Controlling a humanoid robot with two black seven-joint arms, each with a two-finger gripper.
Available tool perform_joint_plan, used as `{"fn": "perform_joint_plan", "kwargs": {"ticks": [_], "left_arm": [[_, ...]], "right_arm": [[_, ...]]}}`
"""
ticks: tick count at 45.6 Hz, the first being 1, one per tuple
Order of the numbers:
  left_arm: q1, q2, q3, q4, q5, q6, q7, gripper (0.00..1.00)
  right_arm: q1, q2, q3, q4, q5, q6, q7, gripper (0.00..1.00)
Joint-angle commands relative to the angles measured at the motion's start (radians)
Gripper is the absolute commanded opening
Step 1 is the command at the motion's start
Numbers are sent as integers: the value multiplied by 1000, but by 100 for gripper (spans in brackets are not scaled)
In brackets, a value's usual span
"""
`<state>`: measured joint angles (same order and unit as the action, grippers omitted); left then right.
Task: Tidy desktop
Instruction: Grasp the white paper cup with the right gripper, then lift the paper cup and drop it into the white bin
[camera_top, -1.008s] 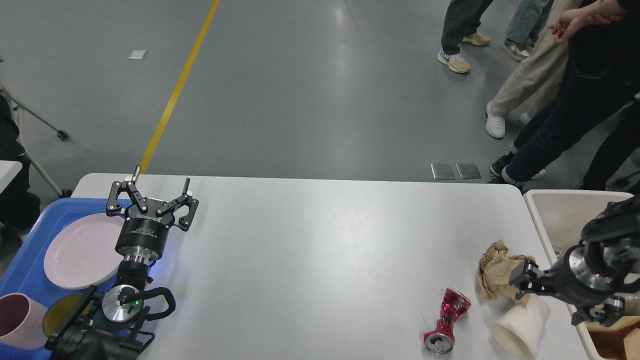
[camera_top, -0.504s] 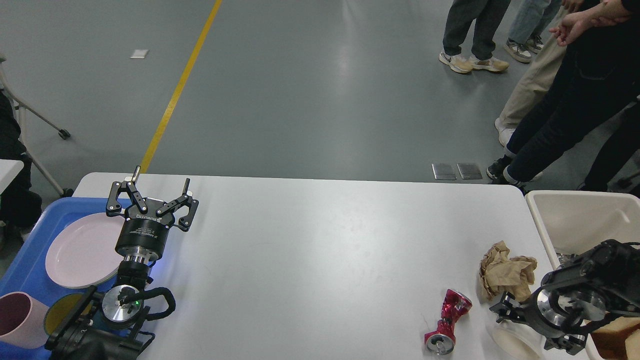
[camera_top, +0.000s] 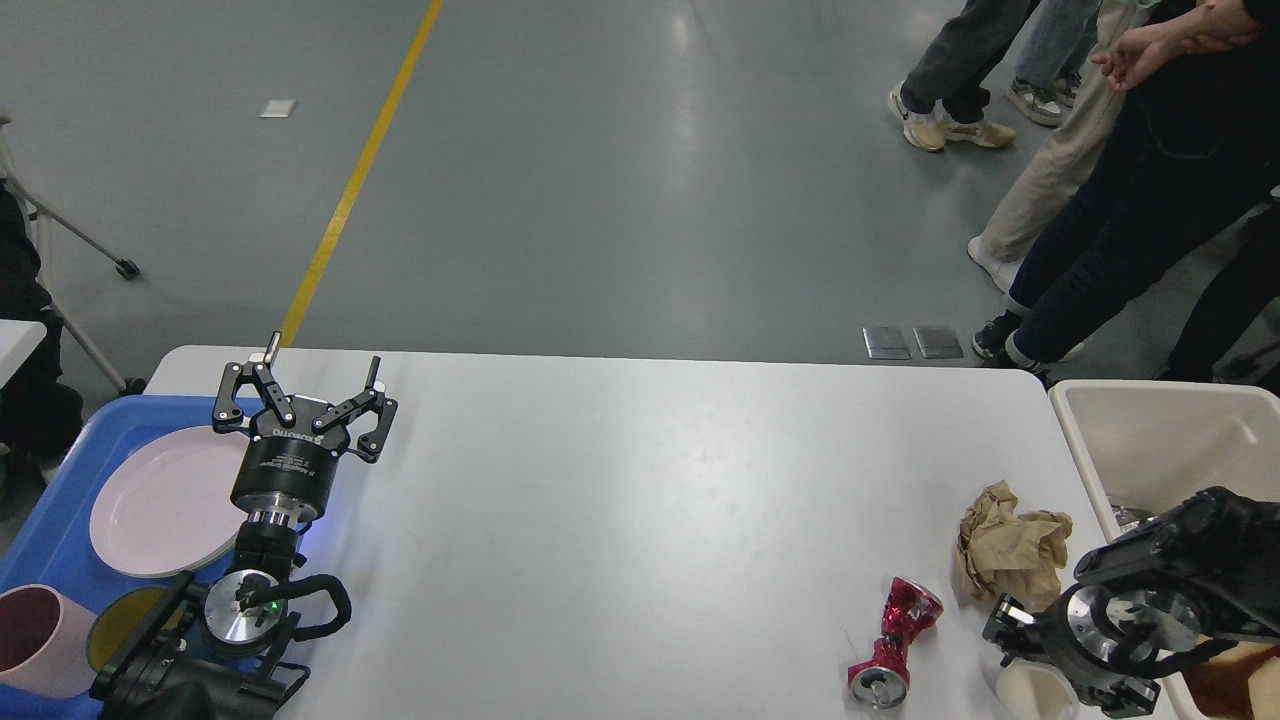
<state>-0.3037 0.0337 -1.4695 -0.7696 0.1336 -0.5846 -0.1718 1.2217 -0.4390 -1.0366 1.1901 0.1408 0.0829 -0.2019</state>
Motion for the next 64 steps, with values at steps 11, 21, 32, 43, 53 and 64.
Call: {"fn": "perform_joint_plan", "kwargs": {"ticks": [11, 21, 32, 43, 53, 64], "left_arm": [[0, 0, 0, 1, 0, 0, 0, 97], [0, 0, 0, 1, 0, 0, 0, 97], [0, 0, 0, 1, 0, 0, 0, 97], [0, 0, 0, 0, 0, 0, 0, 97], [0, 0, 0, 0, 0, 0, 0, 97], [0, 0, 0, 1, -2, 0, 0, 97]], "right_arm": [[12, -9, -2, 0, 2, 29, -5, 0], [64, -69, -3, 19, 2, 150, -5, 0], [320, -205, -123, 106, 3, 389, -5, 0], [729, -248, -391, 264, 10, 492, -2, 0], [992, -244, -546, 348, 10, 609, -2, 0], [983, -270, -563, 324, 10, 561, -1, 0]]}}
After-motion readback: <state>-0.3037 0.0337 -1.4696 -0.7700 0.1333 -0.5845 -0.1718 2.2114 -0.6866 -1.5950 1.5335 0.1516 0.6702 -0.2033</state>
